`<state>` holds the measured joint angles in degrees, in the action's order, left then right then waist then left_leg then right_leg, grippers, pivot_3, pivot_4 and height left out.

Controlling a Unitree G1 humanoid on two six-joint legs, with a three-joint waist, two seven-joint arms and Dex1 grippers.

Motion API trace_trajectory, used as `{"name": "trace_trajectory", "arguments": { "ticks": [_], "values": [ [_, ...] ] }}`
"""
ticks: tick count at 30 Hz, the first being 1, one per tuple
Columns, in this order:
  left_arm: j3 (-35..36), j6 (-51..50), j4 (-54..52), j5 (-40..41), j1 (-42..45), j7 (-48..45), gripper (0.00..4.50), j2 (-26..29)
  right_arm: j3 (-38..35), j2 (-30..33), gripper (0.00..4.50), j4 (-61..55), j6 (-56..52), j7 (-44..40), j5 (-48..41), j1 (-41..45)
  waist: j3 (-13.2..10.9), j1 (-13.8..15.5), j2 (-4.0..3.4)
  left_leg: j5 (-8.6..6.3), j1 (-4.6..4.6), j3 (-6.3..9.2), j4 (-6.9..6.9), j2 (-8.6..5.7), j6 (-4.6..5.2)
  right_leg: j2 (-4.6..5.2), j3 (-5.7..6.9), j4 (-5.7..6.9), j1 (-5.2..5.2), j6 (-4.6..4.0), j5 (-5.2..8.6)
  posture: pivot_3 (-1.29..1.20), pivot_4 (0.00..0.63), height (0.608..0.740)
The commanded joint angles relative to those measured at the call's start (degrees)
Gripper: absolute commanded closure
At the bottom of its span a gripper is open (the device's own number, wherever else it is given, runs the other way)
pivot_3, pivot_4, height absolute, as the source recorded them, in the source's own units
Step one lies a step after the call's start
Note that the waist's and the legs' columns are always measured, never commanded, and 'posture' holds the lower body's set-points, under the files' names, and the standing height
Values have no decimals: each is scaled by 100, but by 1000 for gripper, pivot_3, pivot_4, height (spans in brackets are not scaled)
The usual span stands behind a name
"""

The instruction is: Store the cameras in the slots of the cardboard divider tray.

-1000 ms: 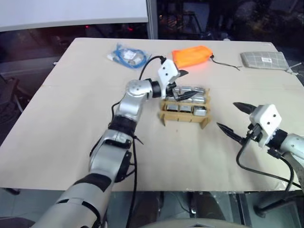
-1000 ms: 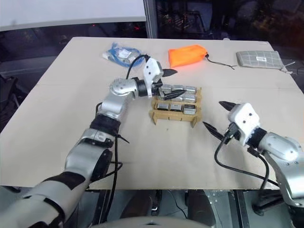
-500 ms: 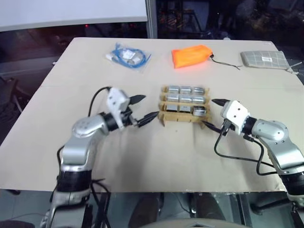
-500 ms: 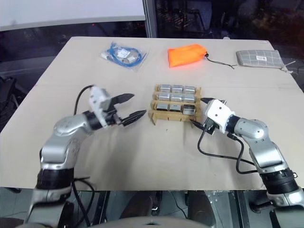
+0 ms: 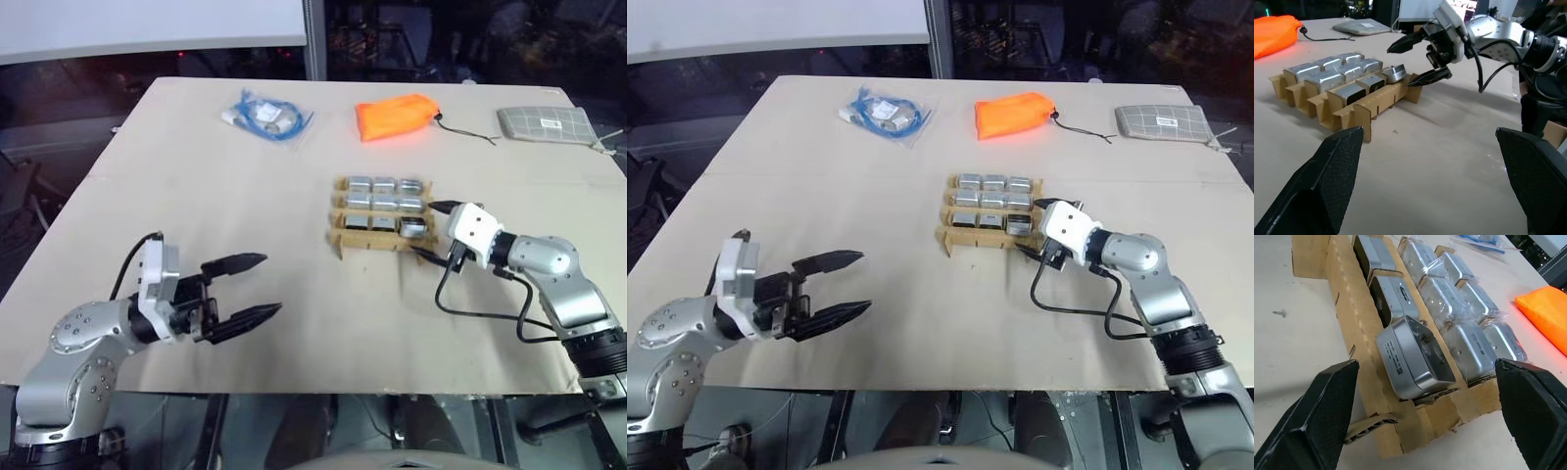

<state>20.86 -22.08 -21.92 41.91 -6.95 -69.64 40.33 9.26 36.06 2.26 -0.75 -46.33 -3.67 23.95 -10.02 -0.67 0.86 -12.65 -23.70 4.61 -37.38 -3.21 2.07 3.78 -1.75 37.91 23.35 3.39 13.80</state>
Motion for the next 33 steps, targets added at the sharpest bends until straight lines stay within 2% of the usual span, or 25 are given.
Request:
{"name": "trace_trajectory", "arguments": {
  "ticks": [1, 3, 6, 12, 15, 24, 33],
  "values": [
    [47, 92, -243, 106, 17, 91, 4, 35, -166, 76, 92, -78, -22, 10, 74, 235, 0, 0, 0, 0, 0, 0, 0, 0, 0, -1, 1, 0, 1, 0, 0, 0, 150, 740],
    [18, 96, -244, 101, 38, 127, 4, 32, -159, 63, 92, -118, -81, -5, 92, 279, 0, 0, 0, 0, 0, 1, 0, 1, 0, -1, 1, 0, 1, 0, 0, 0, 150, 740],
    [-24, 89, -251, 109, 89, 192, 0, 29, -103, 50, 916, -208, -199, 2, 196, 325, 0, 0, -1, 0, 0, 0, 0, 1, 0, -1, 0, 0, 2, 0, 0, 0, 150, 740],
    [-103, 107, -268, 86, 126, 294, 0, 17, -41, 107, 916, -934, -873, 10, 403, 408, -1, 2, -1, 0, -4, 1, 7, 2, -1, -1, 0, 0, 8, -1, 0, 0, 150, 740],
    [-161, 119, -315, 68, 107, 334, 0, 1, 165, 307, 916, -1113, -847, -116, 772, 417, -1, 2, -1, -1, -5, 0, 9, 2, -1, -1, -1, 0, 11, -1, 0, 0, 150, 740],
    [-292, 126, -412, 68, 118, 459, 0, -12, 454, 409, 916, -920, -632, -80, 1410, 568, -1, 1, -1, -1, -5, -1, 13, 2, -1, 0, -1, -3, 10, -1, 0, 0, 150, 740],
    [-321, 101, -558, 110, 28, 597, 0, -33, 434, 372, 916, -907, -689, -121, 1492, 678, -1, 3, -1, -1, -6, -1, 14, 2, -1, 1, 0, -5, 10, -1, 0, 0, 150, 740]
  ]
}}
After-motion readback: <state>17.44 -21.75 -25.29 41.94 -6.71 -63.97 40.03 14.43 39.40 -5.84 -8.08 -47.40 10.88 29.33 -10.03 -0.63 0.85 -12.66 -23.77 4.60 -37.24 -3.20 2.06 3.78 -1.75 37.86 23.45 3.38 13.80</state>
